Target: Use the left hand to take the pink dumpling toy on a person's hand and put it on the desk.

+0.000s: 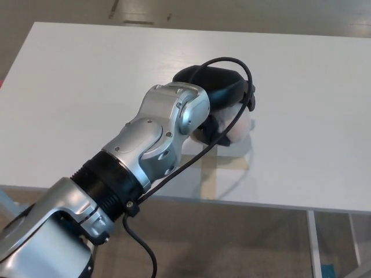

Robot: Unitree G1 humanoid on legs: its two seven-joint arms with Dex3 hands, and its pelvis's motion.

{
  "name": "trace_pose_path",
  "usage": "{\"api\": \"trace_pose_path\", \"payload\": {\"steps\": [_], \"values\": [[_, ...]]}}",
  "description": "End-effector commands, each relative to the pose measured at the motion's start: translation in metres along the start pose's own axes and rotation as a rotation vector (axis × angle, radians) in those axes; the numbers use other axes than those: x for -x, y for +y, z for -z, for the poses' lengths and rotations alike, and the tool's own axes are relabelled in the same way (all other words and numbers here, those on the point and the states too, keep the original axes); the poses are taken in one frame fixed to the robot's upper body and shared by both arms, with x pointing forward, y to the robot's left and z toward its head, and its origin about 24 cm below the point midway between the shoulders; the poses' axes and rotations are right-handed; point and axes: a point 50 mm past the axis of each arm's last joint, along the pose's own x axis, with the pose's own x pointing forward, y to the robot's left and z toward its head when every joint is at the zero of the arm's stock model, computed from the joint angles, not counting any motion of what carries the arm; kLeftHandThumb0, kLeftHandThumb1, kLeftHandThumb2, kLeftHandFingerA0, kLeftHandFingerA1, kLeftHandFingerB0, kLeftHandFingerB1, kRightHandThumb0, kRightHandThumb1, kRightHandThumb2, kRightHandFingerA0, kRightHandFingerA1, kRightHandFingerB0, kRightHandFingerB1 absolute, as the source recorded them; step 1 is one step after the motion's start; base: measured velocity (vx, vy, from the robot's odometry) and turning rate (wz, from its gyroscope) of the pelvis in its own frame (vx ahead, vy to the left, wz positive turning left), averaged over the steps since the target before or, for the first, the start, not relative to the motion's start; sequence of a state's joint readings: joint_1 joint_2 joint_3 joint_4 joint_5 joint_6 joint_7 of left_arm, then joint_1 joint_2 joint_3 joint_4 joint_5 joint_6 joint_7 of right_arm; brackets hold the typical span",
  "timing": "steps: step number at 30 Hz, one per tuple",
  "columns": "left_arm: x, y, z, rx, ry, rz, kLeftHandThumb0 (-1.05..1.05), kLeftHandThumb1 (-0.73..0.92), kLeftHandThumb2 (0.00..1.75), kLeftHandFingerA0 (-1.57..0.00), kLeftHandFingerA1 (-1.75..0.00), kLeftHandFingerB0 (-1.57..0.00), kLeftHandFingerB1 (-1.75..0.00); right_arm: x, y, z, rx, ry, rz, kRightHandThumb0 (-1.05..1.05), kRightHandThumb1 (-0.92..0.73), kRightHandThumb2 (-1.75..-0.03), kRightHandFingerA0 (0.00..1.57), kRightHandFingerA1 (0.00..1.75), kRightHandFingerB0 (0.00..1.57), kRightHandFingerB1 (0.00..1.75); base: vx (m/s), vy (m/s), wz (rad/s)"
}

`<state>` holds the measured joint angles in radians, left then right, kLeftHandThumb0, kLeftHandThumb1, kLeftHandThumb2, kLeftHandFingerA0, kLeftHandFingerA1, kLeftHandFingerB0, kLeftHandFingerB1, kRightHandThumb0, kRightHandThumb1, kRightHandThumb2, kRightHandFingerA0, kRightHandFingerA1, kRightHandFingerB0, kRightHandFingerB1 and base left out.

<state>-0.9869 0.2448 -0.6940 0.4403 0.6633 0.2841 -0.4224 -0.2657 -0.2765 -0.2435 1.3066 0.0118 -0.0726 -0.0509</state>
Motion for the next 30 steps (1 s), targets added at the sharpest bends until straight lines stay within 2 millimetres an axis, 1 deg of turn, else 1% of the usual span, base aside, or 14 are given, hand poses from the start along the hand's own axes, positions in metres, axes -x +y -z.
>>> {"api": "trace_pose_path", "payload": {"steps": [1, 4, 7, 8, 10, 11, 12, 19, 20, 23, 24, 25, 26, 30], "values": [[0.003, 0.006, 0.000, -0.010, -0.018, -0.009, -0.25, 0.74, 0.64, -0.77, -1.43, -0.61, -0.44, 0.000, -0.002, 0.004, -0.002, 0.029, -0.004, -0.18, -0.65, -0.59, 0.62, 0.45, 0.48, 0.41, 0.00, 0.000, 0.00], [0.009, 0.018, 0.000, 0.011, -0.046, -0.051, -0.24, 0.77, 0.62, -0.75, -1.47, -0.70, -0.47, 0.000, -0.001, 0.004, 0.002, 0.026, -0.005, -0.18, -0.65, -0.59, 0.62, 0.45, 0.48, 0.41, 0.00, 0.000, 0.00], [0.022, 0.046, 0.001, 0.039, -0.091, -0.148, -0.24, 0.76, 0.65, -0.72, -1.53, -0.87, -0.64, 0.000, -0.002, 0.001, -0.001, 0.021, -0.002, -0.18, -0.65, -0.59, 0.61, 0.45, 0.47, 0.41, 0.00, 0.000, 0.00], [0.025, 0.051, 0.002, 0.045, -0.101, -0.171, -0.24, 0.76, 0.65, -0.72, -1.53, -0.87, -0.64, 0.000, -0.002, 0.002, -0.003, 0.022, -0.001, -0.18, -0.65, -0.59, 0.61, 0.45, 0.47, 0.41, 0.00, 0.000, 0.00], [0.031, 0.061, 0.002, 0.052, -0.117, -0.211, -0.26, 0.77, 0.63, -0.72, -1.53, -0.81, -0.86, 0.000, -0.003, 0.001, -0.003, 0.020, -0.001, -0.18, -0.65, -0.59, 0.61, 0.45, 0.47, 0.41, 0.00, 0.000, 0.00], [0.040, 0.075, 0.003, 0.058, -0.139, -0.272, -0.26, 0.75, 0.65, -0.70, -1.55, -0.86, -0.63, 0.000, -0.002, 0.001, -0.005, 0.019, -0.002, -0.18, -0.65, -0.59, 0.61, 0.45, 0.47, 0.40, 0.00, 0.000, 0.00], [0.047, 0.084, 0.006, 0.067, -0.153, -0.311, -0.29, 0.76, 0.65, -0.70, -1.55, -0.75, -0.50, 0.000, -0.002, 0.001, -0.005, 0.019, -0.002, -0.18, -0.66, -0.59, 0.61, 0.45, 0.47, 0.41, 0.00, 0.000, 0.00], [0.081, 0.120, 0.027, 0.064, -0.160, -0.455, -0.32, 0.75, 0.65, -0.72, -1.50, -0.81, -0.53, 0.000, -0.001, 0.001, 0.001, 0.019, -0.004, -0.19, -0.66, -0.59, 0.61, 0.45, 0.47, 0.41, 0.00, 0.000, 0.00], [0.089, 0.124, 0.034, 0.058, -0.148, -0.473, -0.32, 0.74, 0.64, -0.77, -1.39, -0.54, -0.41, 0.000, -0.002, 0.002, 0.000, 0.018, -0.003, -0.19, -0.66, -0.59, 0.61, 0.45, 0.48, 0.41, 0.00, 0.000, 0.00], [0.101, 0.128, 0.045, 0.056, -0.125, -0.490, -0.33, 0.74, 0.63, -0.80, -1.28, -0.60, -0.43, 0.000, -0.003, 0.002, 0.002, 0.016, -0.002, -0.19, -0.66, -0.59, 0.61, 0.45, 0.48, 0.41, 0.00, 0.000, 0.00], [0.105, 0.127, 0.054, 0.068, -0.108, -0.494, -0.32, 0.75, 0.64, -0.77, -1.35, -0.80, -0.52, 0.000, -0.003, 0.002, 0.003, 0.016, -0.001, -0.19, -0.66, -0.59, 0.61, 0.45, 0.49, 0.41, 0.00, 0.000, 0.00], [0.107, 0.125, 0.060, 0.076, -0.097, -0.494, -0.32, 0.75, 0.64, -0.77, -1.35, -0.80, -0.52, 0.000, -0.003, 0.002, 0.003, 0.016, -0.001, -0.19, -0.66, -0.59, 0.61, 0.45, 0.49, 0.41, 0.00, 0.000, 0.00], [0.108, 0.122, 0.067, 0.086, -0.085, -0.493, -0.31, 0.74, 0.65, -0.76, -1.37, -0.85, -0.77, 0.000, -0.003, 0.002, 0.002, 0.017, 0.000, -0.19, -0.66, -0.59, 0.61, 0.45, 0.49, 0.41, 0.00, 0.000, 0.00], [0.109, 0.109, 0.087, 0.099, -0.048, -0.477, -0.31, 0.73, 0.66, -0.76, -1.37, -0.89, -0.67, 0.000, -0.004, 0.003, 0.002, 0.021, -0.001, -0.19, -0.66, -0.59, 0.61, 0.45, 0.49, 0.41, 0.00, 0.000, 0.00]]}}
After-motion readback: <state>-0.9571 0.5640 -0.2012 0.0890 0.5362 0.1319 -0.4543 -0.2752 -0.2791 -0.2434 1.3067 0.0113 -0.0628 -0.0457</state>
